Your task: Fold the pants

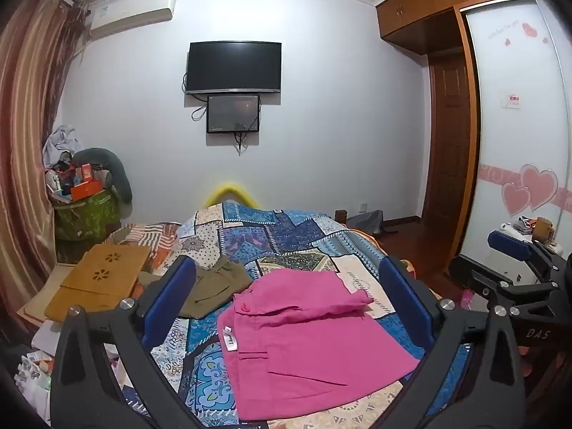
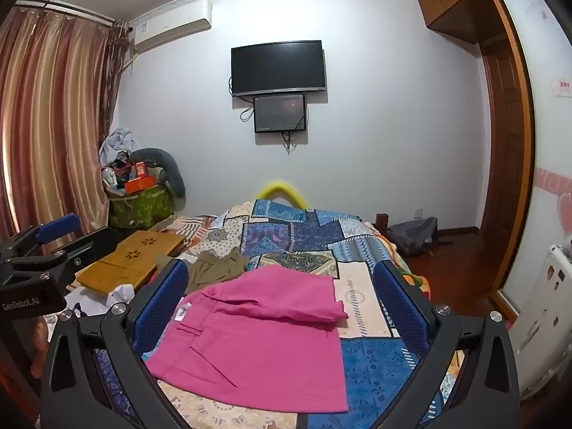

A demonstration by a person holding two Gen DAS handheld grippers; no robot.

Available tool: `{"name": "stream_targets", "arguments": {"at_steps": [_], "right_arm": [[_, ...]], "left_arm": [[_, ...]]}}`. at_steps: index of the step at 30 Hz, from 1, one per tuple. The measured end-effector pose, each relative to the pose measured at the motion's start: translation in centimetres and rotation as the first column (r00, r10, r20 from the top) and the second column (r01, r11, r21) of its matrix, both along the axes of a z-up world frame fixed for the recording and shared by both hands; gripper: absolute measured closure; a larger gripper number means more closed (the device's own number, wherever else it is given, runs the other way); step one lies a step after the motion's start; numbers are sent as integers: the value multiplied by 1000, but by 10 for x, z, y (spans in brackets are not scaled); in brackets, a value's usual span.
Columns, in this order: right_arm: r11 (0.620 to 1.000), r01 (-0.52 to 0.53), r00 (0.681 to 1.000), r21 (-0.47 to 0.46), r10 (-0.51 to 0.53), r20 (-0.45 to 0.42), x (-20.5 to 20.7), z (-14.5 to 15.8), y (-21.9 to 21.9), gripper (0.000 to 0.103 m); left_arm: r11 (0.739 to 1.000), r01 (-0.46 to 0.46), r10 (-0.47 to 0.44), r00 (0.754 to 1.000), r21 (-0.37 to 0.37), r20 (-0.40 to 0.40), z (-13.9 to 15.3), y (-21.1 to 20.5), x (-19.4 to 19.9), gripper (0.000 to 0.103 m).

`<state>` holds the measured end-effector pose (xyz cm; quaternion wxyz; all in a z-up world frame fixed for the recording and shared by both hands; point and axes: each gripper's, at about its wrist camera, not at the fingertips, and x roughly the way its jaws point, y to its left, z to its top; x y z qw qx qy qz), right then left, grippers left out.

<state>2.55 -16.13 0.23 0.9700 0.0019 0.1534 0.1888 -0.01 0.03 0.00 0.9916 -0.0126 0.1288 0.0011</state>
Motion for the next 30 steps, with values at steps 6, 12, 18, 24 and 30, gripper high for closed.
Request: {"name": "stream_targets", "arguments": {"at_steps": [6,12,18,24,30], "right_arm": [[1000,-1,1000,-4,1,-3,1,-1,0,0],[1000,-1,1000,0,1,-8,3,-6,3,0],[1000,-2,1000,14,2,-20,3,-8,2,0],[1000,-2,1000,15,2,-22,3,-8,2,0],[1000,-1,1000,16,1,-24,3,-7,2,0]], "left_arm": [[1000,4,-5,1000,-18,-8,3,5,1,0],[1000,5,-6,1000,-14,-20,0,3,7,0],[1000,11,-11,1000,4,-15,-4,0,7,0],[1000,10,-10,1000,3,-20,-6,-1,8,0],[1000,8,-8,1000,-5,-25,-8,2,8,0]]}}
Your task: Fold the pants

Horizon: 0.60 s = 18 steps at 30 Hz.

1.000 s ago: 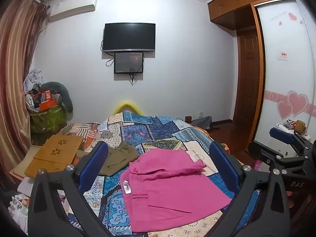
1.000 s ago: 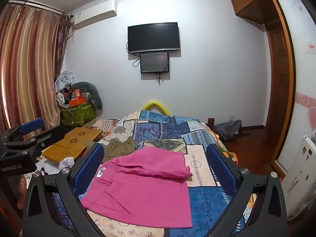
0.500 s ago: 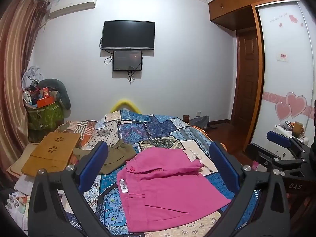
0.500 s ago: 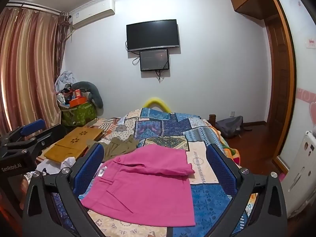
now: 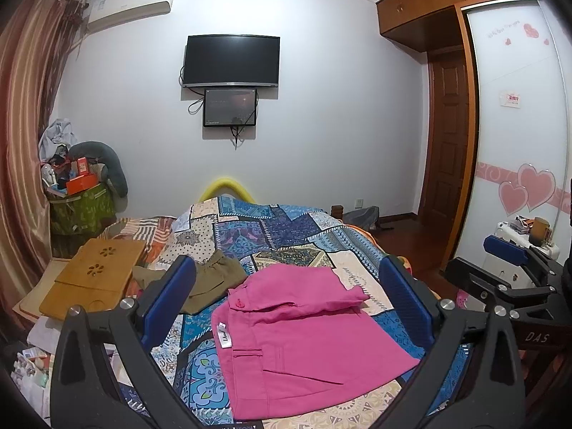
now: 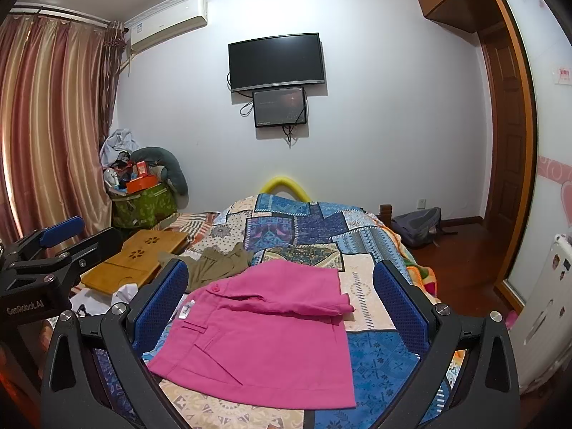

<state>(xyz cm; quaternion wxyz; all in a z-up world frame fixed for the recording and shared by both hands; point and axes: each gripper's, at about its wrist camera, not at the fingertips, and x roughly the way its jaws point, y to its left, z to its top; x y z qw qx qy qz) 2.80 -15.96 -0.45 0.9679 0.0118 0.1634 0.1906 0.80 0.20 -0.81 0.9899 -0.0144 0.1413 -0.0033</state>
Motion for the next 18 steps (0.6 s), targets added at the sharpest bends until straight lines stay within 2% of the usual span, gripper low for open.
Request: {"name": "stream_targets", "arguments": {"at_steps": [18], "right_arm": [[1000,-17,1000,3,17,11,-2,1,2,0]], "left_arm": [[1000,3,-3,1000,-10,-2,1,4,-1,0]]}}
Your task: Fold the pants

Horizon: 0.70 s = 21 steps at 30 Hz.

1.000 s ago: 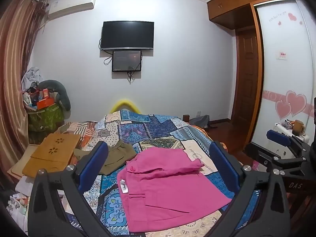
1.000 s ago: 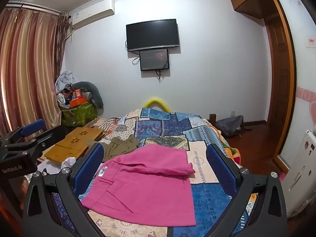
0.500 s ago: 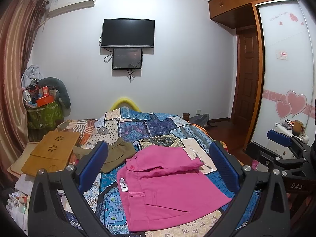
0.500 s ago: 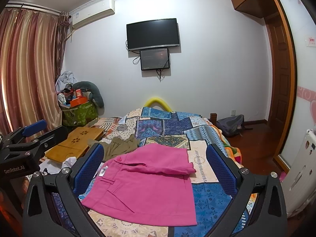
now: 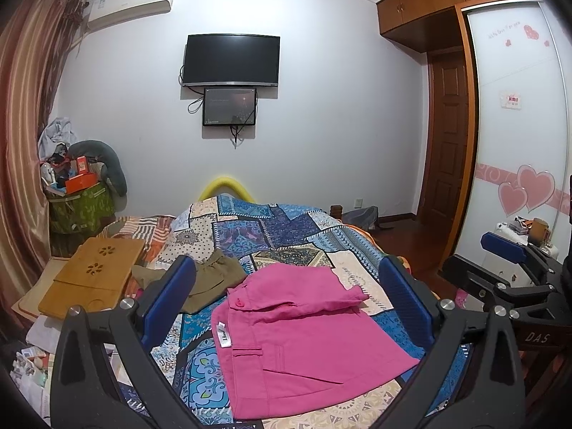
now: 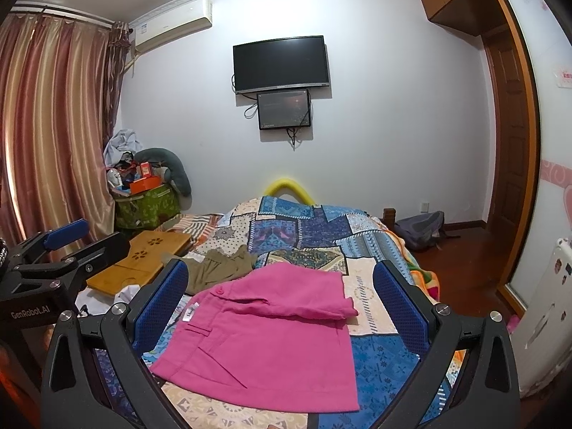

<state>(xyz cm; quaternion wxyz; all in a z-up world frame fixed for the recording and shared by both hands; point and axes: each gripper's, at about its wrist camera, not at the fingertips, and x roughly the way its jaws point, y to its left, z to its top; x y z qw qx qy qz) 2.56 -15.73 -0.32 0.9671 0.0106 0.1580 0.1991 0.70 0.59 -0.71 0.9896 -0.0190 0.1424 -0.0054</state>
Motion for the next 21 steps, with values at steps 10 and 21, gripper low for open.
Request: {"name": "stream_targets", "arguments": {"at_steps": [10,21], "right_arm": [[1000,-1,1000,-1,1,-1,1,2,0,0],[1000,-2,1000,-1,2,-2,2,4,0,0]], "left_arm": [[1000,-1,1,1000,-4,-2,3,-1,2,0],[1000,-2,2,1000,-3,-1,4,-1,2,0]]}}
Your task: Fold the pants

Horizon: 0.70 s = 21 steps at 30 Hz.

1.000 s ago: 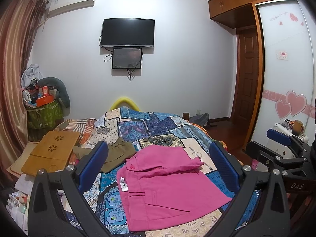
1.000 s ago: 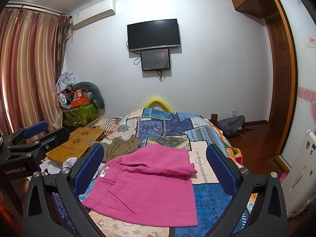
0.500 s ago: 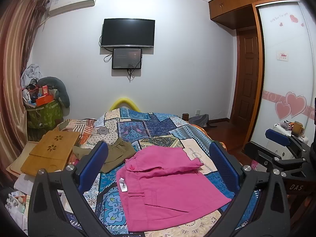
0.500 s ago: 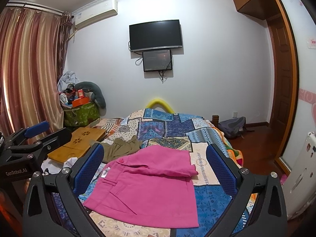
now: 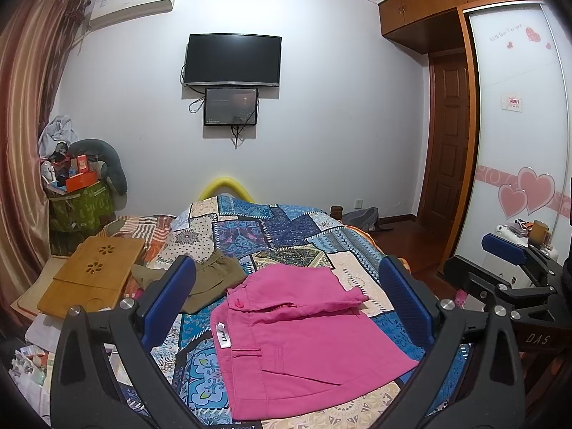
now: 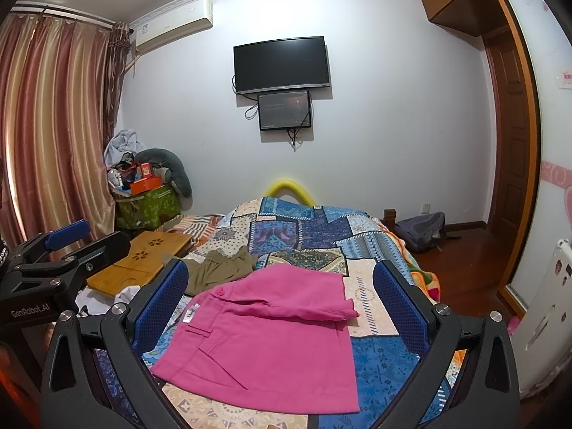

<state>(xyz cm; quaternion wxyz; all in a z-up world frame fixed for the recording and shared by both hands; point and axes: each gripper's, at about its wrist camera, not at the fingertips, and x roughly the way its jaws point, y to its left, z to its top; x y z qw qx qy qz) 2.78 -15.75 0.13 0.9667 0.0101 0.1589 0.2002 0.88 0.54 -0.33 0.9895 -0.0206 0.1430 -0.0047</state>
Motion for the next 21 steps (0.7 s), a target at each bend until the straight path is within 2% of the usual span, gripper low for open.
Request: {"name": "stream_targets", "arguments": {"at_steps": [21], "right_arm": [[1000,3,1000,4,-2,-10,5,0,-3,0]], "left_arm": [[1000,18,-18,1000,-2,-12,-6,2,5,0]]}}
